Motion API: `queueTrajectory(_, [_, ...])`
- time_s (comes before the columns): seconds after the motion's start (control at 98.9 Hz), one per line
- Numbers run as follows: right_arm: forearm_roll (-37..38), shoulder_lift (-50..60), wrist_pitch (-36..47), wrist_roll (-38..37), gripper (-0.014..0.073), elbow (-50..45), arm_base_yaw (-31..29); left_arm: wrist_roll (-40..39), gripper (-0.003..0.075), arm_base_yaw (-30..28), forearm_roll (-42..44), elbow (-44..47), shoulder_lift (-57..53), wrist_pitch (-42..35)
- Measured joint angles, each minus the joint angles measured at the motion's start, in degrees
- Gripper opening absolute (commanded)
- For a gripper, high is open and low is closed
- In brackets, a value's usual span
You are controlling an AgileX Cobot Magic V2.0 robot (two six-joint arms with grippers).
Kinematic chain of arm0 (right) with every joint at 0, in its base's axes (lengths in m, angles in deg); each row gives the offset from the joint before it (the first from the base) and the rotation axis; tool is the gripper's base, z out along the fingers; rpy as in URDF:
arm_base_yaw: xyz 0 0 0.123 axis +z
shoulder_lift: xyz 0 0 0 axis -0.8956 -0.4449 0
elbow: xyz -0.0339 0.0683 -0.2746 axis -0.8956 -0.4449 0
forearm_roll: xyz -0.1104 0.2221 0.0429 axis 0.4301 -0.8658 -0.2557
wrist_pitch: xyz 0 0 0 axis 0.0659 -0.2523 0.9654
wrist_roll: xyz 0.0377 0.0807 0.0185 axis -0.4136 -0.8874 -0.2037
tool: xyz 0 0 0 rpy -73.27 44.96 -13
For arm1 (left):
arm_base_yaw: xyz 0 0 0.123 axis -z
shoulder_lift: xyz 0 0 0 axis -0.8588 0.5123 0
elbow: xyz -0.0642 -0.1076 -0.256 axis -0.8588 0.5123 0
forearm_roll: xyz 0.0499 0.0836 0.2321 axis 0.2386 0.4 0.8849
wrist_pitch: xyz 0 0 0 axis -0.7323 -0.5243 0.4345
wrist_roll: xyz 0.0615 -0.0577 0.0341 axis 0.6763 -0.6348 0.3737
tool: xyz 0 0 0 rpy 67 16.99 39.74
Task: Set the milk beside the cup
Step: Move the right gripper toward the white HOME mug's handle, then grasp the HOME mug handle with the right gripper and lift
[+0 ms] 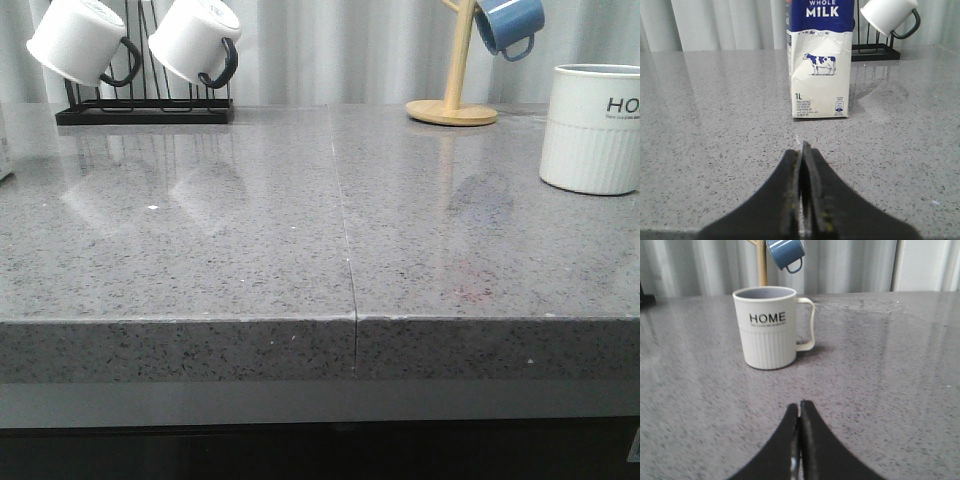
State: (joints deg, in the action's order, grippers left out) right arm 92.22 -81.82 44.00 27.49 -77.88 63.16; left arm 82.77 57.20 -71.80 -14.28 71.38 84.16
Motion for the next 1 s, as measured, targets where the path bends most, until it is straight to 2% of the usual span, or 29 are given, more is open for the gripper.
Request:
queueTrajectory(0.172, [-4.40,-5.71,-0.81,-2.80,-0.0035,3.92,0.00,0.00,-0.0021,0.00,0.00,0.00,0.00,0.00])
queueTrajectory(0.243, [-4.52,-8.87,-1.35,-3.20,0.0045,5.67,0.00,0.00,-0.0021,0.00,0.00,0.00,0.00,0.00])
queueTrajectory(0.414, [-0.95,-17.50,-0.46,-3.44,0.0315,8.73,0.00,0.00,-0.0021,0.00,0.00,0.00,0.00,0.00])
queueTrajectory(0.485, [1.39,-20.92,1.84,-3.44,0.0377,8.97,0.00,0.00,-0.0021,0.00,0.00,0.00,0.00,0.00])
queueTrajectory(0.748, [3.39,-36.01,14.54,-3.44,0.0384,10.28,-0.75,0.00,-0.0021,0.00,0.00,0.00,0.00,0.00])
queueTrajectory(1.001, [-2.85,-54.93,28.03,-3.52,0.0384,15.58,-5.48,0.00,-0.0021,0.00,0.00,0.00,0.00,0.00])
